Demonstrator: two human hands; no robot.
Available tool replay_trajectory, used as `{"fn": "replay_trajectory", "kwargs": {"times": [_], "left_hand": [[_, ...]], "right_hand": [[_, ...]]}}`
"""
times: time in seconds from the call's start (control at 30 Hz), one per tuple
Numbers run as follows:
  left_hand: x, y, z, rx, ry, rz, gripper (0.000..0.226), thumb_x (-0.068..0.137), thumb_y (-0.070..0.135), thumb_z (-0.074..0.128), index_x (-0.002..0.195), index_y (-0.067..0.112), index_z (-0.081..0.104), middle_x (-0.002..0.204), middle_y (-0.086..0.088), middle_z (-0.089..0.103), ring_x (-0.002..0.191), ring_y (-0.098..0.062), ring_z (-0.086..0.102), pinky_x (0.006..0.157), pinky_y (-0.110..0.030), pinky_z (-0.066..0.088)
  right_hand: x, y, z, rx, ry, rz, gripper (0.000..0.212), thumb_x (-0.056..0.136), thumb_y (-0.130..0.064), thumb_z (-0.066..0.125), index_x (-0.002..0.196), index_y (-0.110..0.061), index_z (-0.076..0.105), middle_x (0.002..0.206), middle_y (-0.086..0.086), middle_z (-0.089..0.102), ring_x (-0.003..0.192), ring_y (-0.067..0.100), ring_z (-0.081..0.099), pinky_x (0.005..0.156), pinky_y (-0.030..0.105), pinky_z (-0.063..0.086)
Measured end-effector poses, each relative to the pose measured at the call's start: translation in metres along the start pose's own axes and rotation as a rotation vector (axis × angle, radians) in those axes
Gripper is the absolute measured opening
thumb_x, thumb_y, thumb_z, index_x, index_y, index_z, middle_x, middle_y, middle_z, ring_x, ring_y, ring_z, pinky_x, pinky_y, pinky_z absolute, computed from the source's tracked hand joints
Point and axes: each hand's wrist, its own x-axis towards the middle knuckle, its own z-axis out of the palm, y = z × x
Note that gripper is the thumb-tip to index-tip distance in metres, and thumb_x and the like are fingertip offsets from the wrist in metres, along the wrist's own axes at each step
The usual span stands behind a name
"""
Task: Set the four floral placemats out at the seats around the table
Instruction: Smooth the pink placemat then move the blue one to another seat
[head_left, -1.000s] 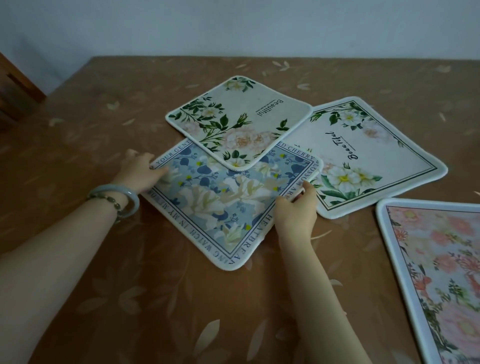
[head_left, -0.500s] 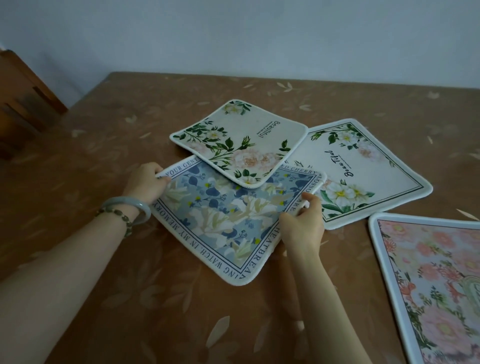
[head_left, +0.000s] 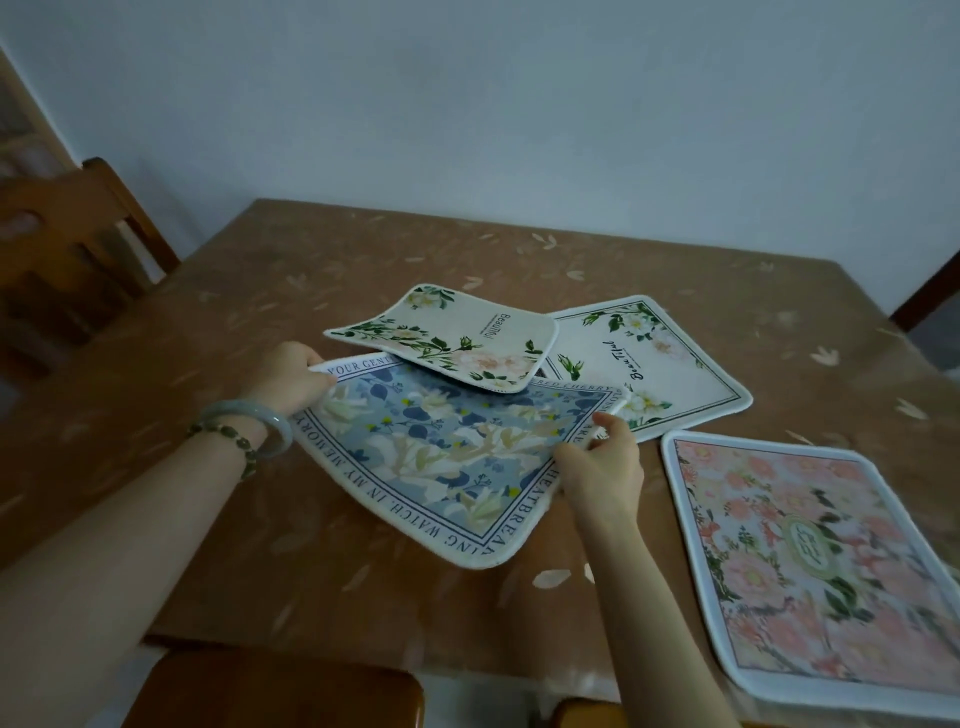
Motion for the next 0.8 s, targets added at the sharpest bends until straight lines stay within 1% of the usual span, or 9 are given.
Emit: {"fn": "replay_trajectory", "kwargs": {"times": [0.1,0.17,0.27,0.37,0.43,0.57,0.63,0.73,0.8], "left_hand": [[-0.027,-0.006,-0.008,0.031,-0.056,-0.018,0.014,0.087,0.012,0.061,0.080,0.004,0.069,0.078,-0.012,0.068,0.065,-0.024,0.061,0.053,-0.028,0.043],[-0.041,-0.007,-0.010,0.022,-0.063,-0.029,0.013,0.087,0.010,0.060,0.083,0.003,0.070,0.076,-0.011,0.066,0.063,-0.022,0.058,0.052,-0.027,0.040],[-0.049,-0.004,-0.012,0.004,-0.043,-0.027,0.011,0.087,0.011,0.061,0.084,0.002,0.068,0.077,-0.011,0.062,0.062,-0.022,0.053,0.053,-0.029,0.037],[-0.050,0.001,-0.014,0.015,-0.020,-0.018,0.012,0.087,0.013,0.062,0.084,0.004,0.068,0.080,-0.012,0.066,0.061,-0.020,0.055,0.052,-0.028,0.039],[-0.047,0.004,-0.015,0.027,-0.008,-0.007,0.011,0.087,0.013,0.063,0.087,0.004,0.069,0.079,-0.011,0.066,0.062,-0.019,0.055,0.052,-0.027,0.039],[-0.041,0.003,-0.012,0.035,-0.009,-0.021,0.011,0.088,0.013,0.063,0.088,0.003,0.069,0.069,-0.003,0.058,0.059,-0.015,0.051,0.050,-0.027,0.037],[-0.038,0.000,-0.009,0.018,-0.019,-0.041,0.012,0.089,0.014,0.062,0.089,0.004,0.068,0.072,-0.006,0.061,0.061,-0.018,0.055,0.052,-0.028,0.040],[-0.031,-0.004,-0.002,-0.011,-0.016,-0.063,0.012,0.090,0.016,0.061,0.092,0.005,0.066,0.076,-0.006,0.063,0.065,-0.018,0.057,0.052,-0.028,0.041],[-0.023,-0.005,0.004,-0.035,0.012,-0.071,0.010,0.091,0.016,0.061,0.095,0.007,0.065,0.074,-0.001,0.060,0.063,-0.015,0.056,0.049,-0.027,0.038]], "right_hand": [[-0.020,-0.004,-0.011,-0.022,-0.002,-0.011,0.061,0.080,-0.007,0.058,0.137,-0.017,0.043,0.104,0.008,0.061,0.066,0.016,0.063,0.058,0.033,0.055],[-0.035,-0.005,-0.017,-0.039,-0.017,-0.012,0.060,0.081,-0.006,0.056,0.138,-0.017,0.041,0.110,0.011,0.061,0.070,0.019,0.064,0.055,0.031,0.053],[-0.046,-0.005,-0.023,-0.046,-0.018,-0.043,0.060,0.082,-0.005,0.053,0.140,-0.017,0.040,0.111,0.011,0.062,0.064,0.014,0.061,0.045,0.023,0.043],[-0.042,-0.007,-0.028,-0.055,-0.003,-0.062,0.061,0.083,-0.004,0.053,0.141,-0.016,0.040,0.121,0.014,0.061,0.060,0.010,0.058,0.043,0.021,0.039],[-0.039,-0.008,-0.027,-0.055,0.000,-0.058,0.061,0.083,-0.004,0.052,0.141,-0.016,0.040,0.124,0.015,0.060,0.060,0.011,0.058,0.046,0.023,0.041],[-0.033,-0.007,-0.020,-0.043,0.002,-0.043,0.059,0.084,-0.003,0.050,0.140,-0.018,0.041,0.124,0.016,0.060,0.063,0.013,0.058,0.048,0.024,0.041],[-0.028,-0.007,-0.016,-0.043,-0.001,-0.040,0.059,0.083,-0.003,0.050,0.139,-0.018,0.041,0.123,0.015,0.060,0.066,0.014,0.058,0.051,0.025,0.042],[-0.020,-0.005,-0.009,-0.039,-0.002,-0.041,0.059,0.083,-0.003,0.049,0.139,-0.019,0.042,0.122,0.014,0.060,0.073,0.019,0.061,0.061,0.030,0.049],[-0.014,-0.004,-0.002,-0.029,0.001,-0.051,0.061,0.082,-0.001,0.049,0.139,-0.019,0.042,0.124,0.012,0.059,0.087,0.024,0.064,0.071,0.036,0.054]]}}
